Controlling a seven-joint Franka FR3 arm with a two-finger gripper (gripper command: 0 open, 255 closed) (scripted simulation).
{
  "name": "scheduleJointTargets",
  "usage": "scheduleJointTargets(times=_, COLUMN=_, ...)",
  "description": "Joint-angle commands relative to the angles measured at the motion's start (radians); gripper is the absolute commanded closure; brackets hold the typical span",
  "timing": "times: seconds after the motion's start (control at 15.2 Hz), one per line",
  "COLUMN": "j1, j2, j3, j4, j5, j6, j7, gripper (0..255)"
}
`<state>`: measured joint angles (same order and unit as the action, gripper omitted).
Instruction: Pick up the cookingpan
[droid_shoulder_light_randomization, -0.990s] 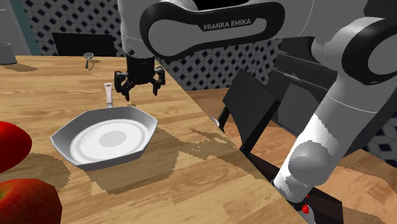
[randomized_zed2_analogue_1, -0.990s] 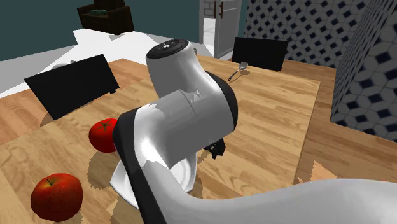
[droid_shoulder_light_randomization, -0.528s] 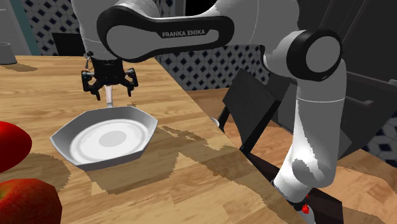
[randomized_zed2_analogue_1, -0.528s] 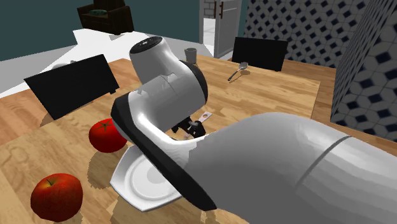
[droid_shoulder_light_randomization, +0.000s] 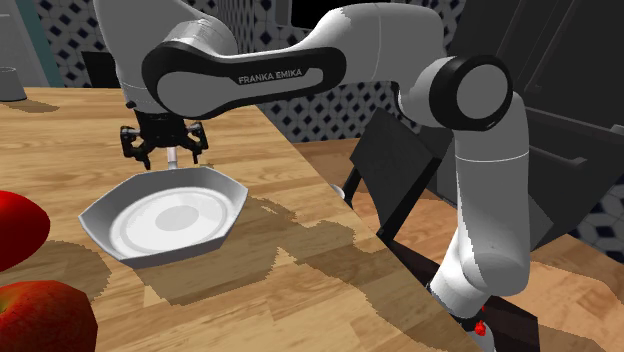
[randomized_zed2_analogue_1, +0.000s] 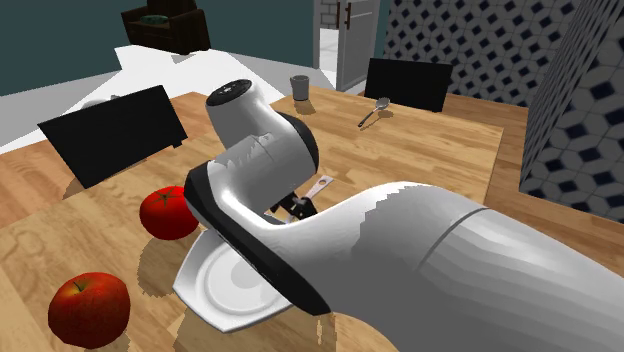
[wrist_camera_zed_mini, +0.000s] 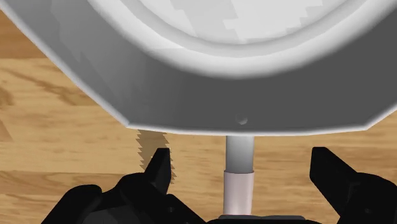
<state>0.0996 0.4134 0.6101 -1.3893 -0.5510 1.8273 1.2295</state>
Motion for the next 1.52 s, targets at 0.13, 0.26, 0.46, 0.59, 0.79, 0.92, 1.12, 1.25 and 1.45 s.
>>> scheduleJointTargets(times=0.13, j1=-0.004, j2=-0.001, j3=-0.001, j4=-0.022, j5=-0.002, j6=0.02, j7=0.007, gripper=255)
scheduleJointTargets(times=0.26, j1=-0.005, j2=-0.002, j3=-0.001, j4=-0.024, j5=-0.001, j6=0.021, j7=0.007, gripper=255)
scheduleJointTargets(times=0.46, j1=-0.005, j2=-0.002, j3=-0.001, j4=-0.024, j5=-0.001, j6=0.021, j7=0.007, gripper=255)
scheduleJointTargets(times=0.59, j1=-0.004, j2=-0.002, j3=-0.001, j4=-0.024, j5=-0.001, j6=0.021, j7=0.008, gripper=255)
scheduleJointTargets(times=0.79, j1=-0.001, j2=-0.001, j3=0.0, j4=-0.009, j5=-0.001, j6=0.008, j7=0.003, gripper=255)
scheduleJointTargets(times=0.92, j1=0.004, j2=0.0, j3=0.001, j4=0.019, j5=0.002, j6=-0.017, j7=-0.006, gripper=255)
scheduleJointTargets(times=1.12, j1=0.013, j2=0.004, j3=0.002, j4=0.064, j5=0.003, j6=-0.056, j7=-0.019, gripper=255)
scheduleJointTargets(times=1.25, j1=0.02, j2=0.008, j3=0.003, j4=0.097, j5=0.003, j6=-0.084, j7=-0.027, gripper=255)
scheduleJointTargets(times=1.45, j1=0.033, j2=0.016, j3=0.003, j4=0.15, j5=0.001, j6=-0.126, j7=-0.041, gripper=255)
